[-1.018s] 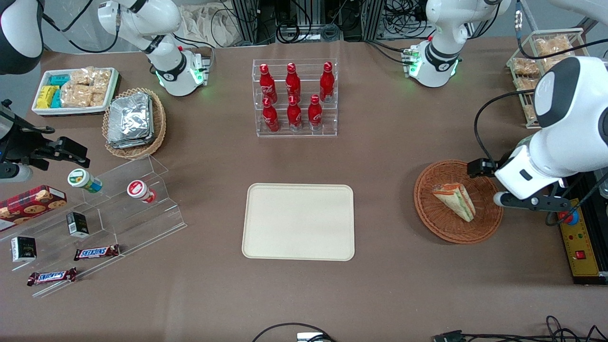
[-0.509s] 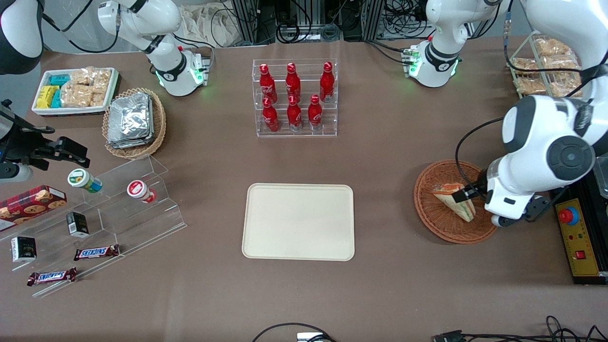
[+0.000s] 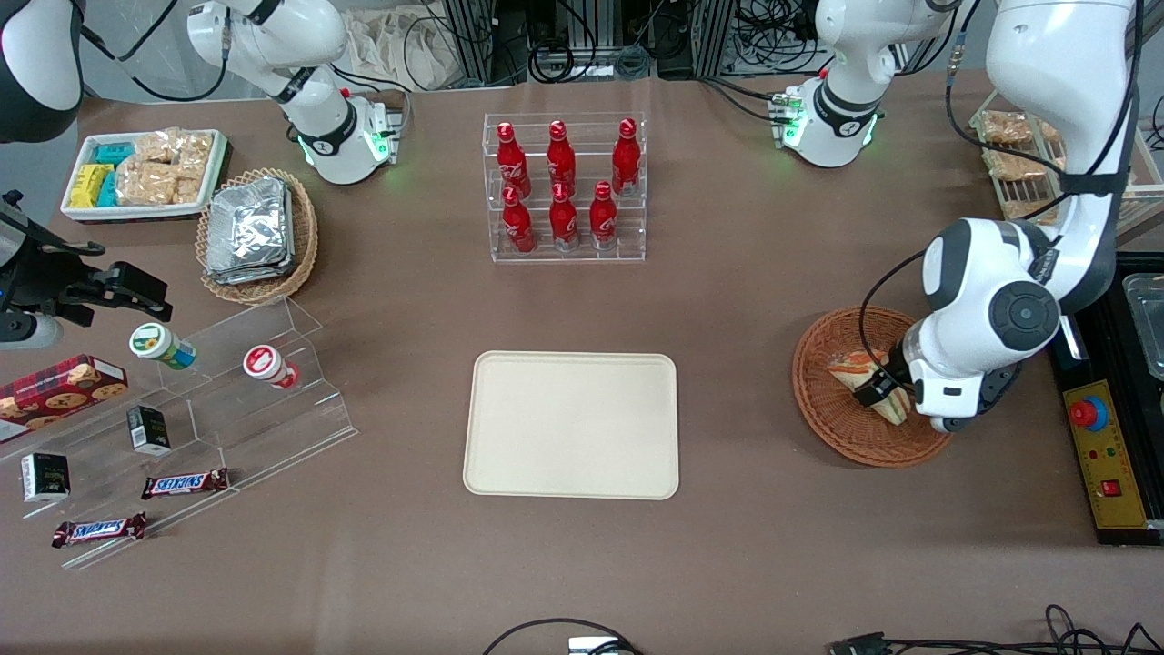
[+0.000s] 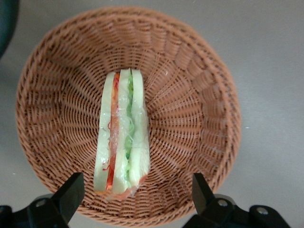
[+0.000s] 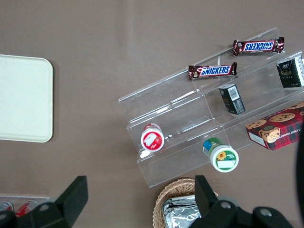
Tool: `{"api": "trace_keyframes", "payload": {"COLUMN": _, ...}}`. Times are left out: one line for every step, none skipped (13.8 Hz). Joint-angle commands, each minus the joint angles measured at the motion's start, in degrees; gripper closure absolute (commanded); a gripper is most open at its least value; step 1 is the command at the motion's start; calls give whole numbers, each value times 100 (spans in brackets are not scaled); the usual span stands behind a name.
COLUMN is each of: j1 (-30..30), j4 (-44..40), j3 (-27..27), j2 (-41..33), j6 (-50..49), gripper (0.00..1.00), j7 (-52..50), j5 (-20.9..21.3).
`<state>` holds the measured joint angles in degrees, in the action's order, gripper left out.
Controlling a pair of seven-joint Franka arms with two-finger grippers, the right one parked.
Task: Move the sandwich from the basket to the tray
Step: 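Close the left gripper on the sandwich and lift it from the basket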
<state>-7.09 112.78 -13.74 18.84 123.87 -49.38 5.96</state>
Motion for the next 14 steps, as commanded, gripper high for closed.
{"api": "trace_keyframes", "payload": {"j1": -29, "j4": 191, "j3": 20, "j2": -3, "j6": 164, "gripper": 0, "j7": -142, "j5": 80}}
{"api": "trace_keyframes", "payload": {"j1": -29, "j4": 201, "j3": 29, "j2": -3, "j6": 164, "gripper": 0, "j7": -151, "j5": 81}}
{"api": "trace_keyframes", "payload": {"j1": -29, "j4": 209, "j3": 29, "j2": 6, "j6": 164, "gripper": 0, "j7": -142, "j5": 81}}
{"api": "trace_keyframes", "payload": {"j1": -29, "j4": 244, "j3": 38, "j2": 41, "j6": 155, "gripper": 0, "j7": -134, "j5": 89}}
{"api": "trace_keyframes", "payload": {"j1": -29, "j4": 262, "j3": 38, "j2": 93, "j6": 164, "gripper": 0, "j7": -133, "j5": 107}}
{"api": "trace_keyframes", "payload": {"j1": -29, "j4": 262, "j3": 38, "j2": 181, "j6": 164, "gripper": 0, "j7": -142, "j5": 238}}
{"api": "trace_keyframes", "payload": {"j1": -29, "j4": 262, "j3": 38, "j2": 278, "j6": 164, "gripper": 0, "j7": -151, "j5": 335}}
{"api": "trace_keyframes", "payload": {"j1": -29, "j4": 254, "j3": 46, "j2": 348, "j6": 164, "gripper": 0, "j7": -160, "j5": 353}}
{"api": "trace_keyframes", "payload": {"j1": -29, "j4": 227, "j3": 125, "j2": 410, "j6": 173, "gripper": 0, "j7": -160, "j5": 397}}
{"api": "trace_keyframes", "payload": {"j1": -29, "j4": 192, "j3": 152, "j2": 471, "j6": 181, "gripper": 0, "j7": -177, "j5": 441}}
{"api": "trace_keyframes", "payload": {"j1": -11, "j4": 122, "j3": 152, "j2": 559, "j6": 190, "gripper": 0, "j7": -177, "j5": 441}}
{"api": "trace_keyframes", "payload": {"j1": 6, "j4": 43, "j3": 143, "j2": 673, "j6": 208, "gripper": 0, "j7": -177, "j5": 441}}
{"api": "trace_keyframes", "payload": {"j1": 41, "j4": -45, "j3": 143, "j2": 744, "j6": 208, "gripper": 0, "j7": -195, "j5": 441}}
{"api": "trace_keyframes", "payload": {"j1": 50, "j4": -80, "j3": 143, "j2": 753, "j6": 208, "gripper": 6, "j7": -386, "j5": 441}}
